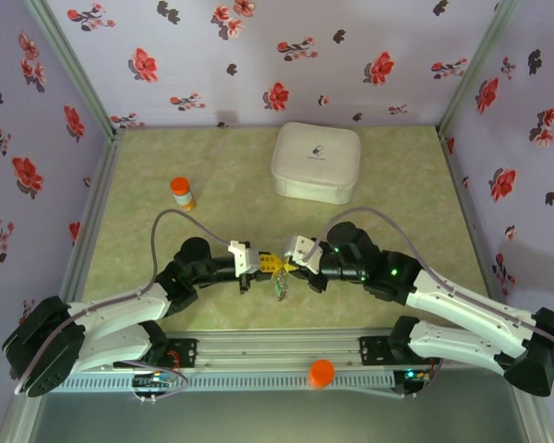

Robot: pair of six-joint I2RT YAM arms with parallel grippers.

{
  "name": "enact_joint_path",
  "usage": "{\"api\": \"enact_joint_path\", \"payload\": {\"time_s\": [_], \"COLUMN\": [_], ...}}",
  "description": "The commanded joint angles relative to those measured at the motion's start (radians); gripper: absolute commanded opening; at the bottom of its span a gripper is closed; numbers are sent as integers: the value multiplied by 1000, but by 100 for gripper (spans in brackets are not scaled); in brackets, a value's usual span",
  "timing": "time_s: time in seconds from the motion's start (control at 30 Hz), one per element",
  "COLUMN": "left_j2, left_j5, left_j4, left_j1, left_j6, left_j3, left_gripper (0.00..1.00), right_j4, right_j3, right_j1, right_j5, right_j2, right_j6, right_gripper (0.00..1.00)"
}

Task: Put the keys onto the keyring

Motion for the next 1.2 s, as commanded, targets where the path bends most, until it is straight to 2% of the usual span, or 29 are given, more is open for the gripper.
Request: {"api": "enact_joint_path", "payload": {"time_s": [0.0, 0.17, 0.27, 0.47, 0.57, 0.67, 0.73, 0.8, 1.0, 1.17], "left_j2": [-22, -56, -52, -23, -17, -10, -9, -15, -32, -27], "left_j5": [-12, -45, -46, -44, -39, -26, -23, -22, -17, -13], "left_j4": [-16, -347, -406, -404, -402, -403, -401, -389, -249, -148], "left_j1": [-5, -4, -5, -5, -5, -5, -5, -5, -5, -5], "left_j6": [42, 189, 212, 219, 219, 217, 216, 211, 157, 137], "left_j3": [6, 79, 100, 128, 136, 140, 138, 132, 75, 47], "left_gripper": [25, 23, 19, 15, 10, 1, 0, 0, 0, 0], "right_j4": [-40, -192, -233, -300, -310, -279, -251, -220, -135, -74], "right_j3": [50, 138, 176, 248, 259, 242, 217, 183, 67, -5], "right_j1": [0, 6, 15, 51, 61, 62, 62, 56, 19, 15], "right_j5": [5, 36, 46, 81, 86, 74, 76, 91, 76, 71], "right_j2": [17, 82, 121, 208, 227, 214, 191, 159, 33, -12], "right_j6": [-29, -91, -121, -178, -187, -180, -174, -155, -60, 16], "right_gripper": [0, 0, 0, 0, 0, 0, 0, 11, 24, 28]}}
